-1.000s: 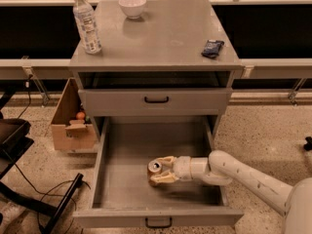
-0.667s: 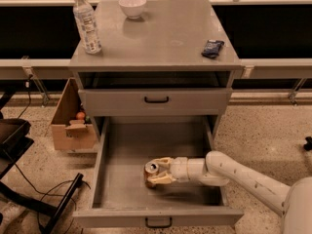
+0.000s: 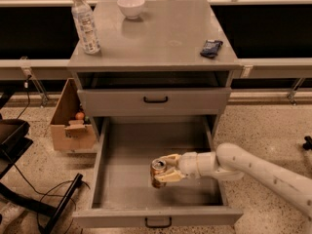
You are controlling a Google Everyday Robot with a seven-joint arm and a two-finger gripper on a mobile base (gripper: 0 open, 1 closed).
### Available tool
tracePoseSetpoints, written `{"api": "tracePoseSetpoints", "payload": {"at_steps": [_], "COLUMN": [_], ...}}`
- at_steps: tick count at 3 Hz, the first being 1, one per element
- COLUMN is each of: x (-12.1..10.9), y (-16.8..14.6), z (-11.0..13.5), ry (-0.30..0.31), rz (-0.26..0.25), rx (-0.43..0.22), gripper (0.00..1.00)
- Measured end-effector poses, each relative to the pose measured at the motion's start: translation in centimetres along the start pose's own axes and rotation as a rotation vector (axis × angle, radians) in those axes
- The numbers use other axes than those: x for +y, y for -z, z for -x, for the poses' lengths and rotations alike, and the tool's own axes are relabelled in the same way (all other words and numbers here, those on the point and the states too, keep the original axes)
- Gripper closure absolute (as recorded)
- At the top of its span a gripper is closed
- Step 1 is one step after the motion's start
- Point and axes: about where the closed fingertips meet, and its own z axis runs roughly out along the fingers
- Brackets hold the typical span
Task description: Pick orange can from middle drawer and place on counter
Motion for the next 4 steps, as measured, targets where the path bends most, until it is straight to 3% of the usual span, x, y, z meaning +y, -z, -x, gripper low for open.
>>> {"api": "tracePoseSetpoints", "payload": {"at_steps": [1, 2, 3, 4], "x": [1.4, -0.3, -1.5, -4.2], "y": [7.0, 15.9, 22.8, 26.8], "z": [6.0, 16.1, 25.3, 31.9], "ry": [-0.066, -0.044, -0.043, -0.090], "rz": [0.040, 0.001, -0.012, -0.051], "rx": [0.058, 0.065, 0.013, -0.047], "gripper": [1.00, 1.00, 1.00, 1.00]}}
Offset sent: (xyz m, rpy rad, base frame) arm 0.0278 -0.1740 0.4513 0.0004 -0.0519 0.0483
